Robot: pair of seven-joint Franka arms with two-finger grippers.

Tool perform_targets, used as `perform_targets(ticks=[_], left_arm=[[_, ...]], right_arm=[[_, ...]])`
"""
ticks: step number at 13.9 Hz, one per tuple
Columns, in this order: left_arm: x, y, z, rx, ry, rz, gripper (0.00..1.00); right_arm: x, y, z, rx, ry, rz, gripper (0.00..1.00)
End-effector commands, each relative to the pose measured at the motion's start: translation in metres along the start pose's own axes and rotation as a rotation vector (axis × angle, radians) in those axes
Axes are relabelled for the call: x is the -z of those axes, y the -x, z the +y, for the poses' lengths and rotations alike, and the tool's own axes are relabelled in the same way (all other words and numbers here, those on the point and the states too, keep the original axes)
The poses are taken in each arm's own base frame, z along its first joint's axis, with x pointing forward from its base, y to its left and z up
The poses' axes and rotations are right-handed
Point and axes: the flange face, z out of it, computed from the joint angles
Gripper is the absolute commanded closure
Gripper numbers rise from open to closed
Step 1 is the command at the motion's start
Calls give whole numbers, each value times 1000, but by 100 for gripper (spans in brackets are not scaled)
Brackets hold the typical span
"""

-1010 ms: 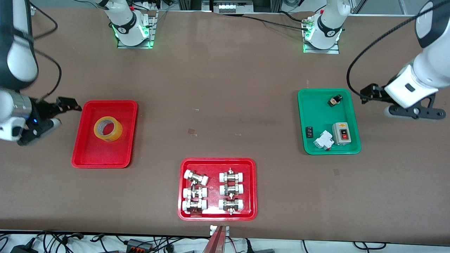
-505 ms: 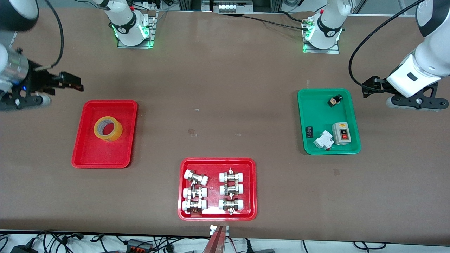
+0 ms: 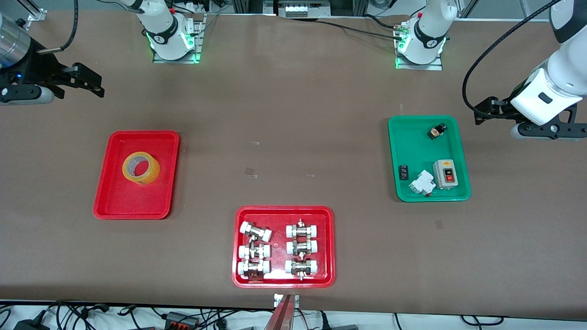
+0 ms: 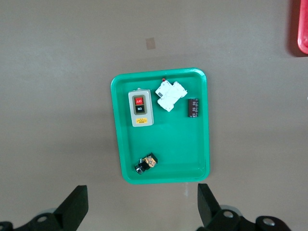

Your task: Left arm passes tape to right arm into tray

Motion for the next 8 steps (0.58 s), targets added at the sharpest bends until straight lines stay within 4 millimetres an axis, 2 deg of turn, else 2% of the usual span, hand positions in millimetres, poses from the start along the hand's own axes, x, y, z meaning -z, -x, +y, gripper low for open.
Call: perform_targets(ticks=[1, 5, 8], left_arm=[[9, 3, 2, 11, 24, 8, 0], [10, 2, 1, 12, 24, 16, 0], [9, 1, 0, 14, 26, 16, 0]], right_arm=[[11, -7, -4, -15, 18, 11, 0], [25, -9, -2, -16, 21, 56, 0], [25, -13, 5, -14, 13, 56, 0]])
